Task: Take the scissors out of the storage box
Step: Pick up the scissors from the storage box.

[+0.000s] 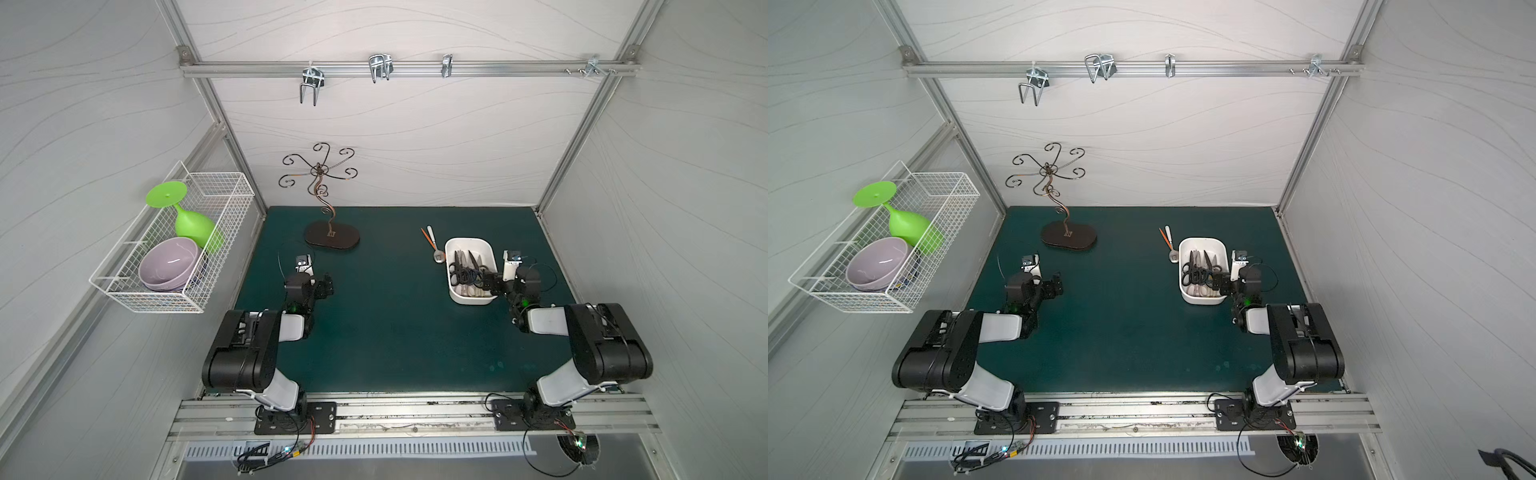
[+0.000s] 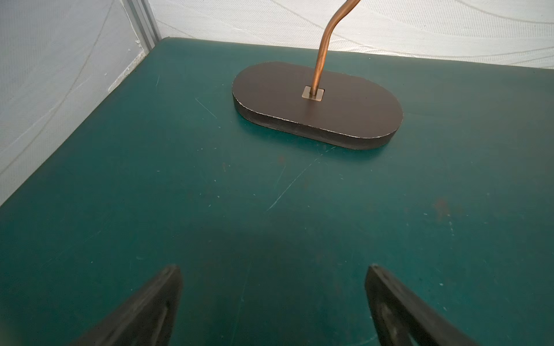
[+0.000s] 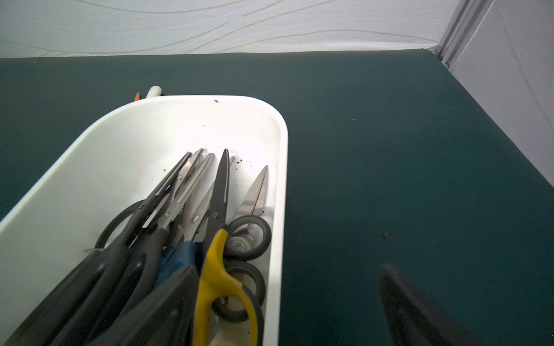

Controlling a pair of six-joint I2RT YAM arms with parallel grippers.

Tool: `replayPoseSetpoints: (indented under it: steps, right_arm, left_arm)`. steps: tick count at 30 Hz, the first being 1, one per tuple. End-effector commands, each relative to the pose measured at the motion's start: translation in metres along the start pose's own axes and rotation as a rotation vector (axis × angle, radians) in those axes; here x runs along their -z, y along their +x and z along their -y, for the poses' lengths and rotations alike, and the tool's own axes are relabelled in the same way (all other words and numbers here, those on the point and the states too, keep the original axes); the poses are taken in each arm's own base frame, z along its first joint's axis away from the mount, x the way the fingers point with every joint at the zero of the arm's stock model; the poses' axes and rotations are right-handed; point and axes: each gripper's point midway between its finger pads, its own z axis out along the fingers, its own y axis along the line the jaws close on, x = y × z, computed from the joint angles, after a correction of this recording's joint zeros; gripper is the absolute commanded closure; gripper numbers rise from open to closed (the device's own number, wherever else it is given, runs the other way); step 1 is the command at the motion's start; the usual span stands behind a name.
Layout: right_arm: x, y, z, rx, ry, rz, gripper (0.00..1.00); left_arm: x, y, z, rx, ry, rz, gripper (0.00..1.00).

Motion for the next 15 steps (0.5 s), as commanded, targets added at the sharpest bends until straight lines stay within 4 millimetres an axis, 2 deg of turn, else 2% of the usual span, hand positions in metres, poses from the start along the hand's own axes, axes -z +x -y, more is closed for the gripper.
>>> replayPoseSetpoints:
  steps: [1, 15]
  right_arm:
    - [-0.0009, -0.0013, -0.0004, -0.006, -0.010, 0.003, 0.01]
    - [-0.0018, -0.0012, -0.0001, -0.015, -0.034, -0.001, 0.01]
  left_arm:
    - [-0.0011, -0.0204, 0.0015, -0.003, 0.011, 0.065, 0.00]
    - [-0.0036, -0.0193, 0.0012, 0.004, 0.017, 0.051, 0.00]
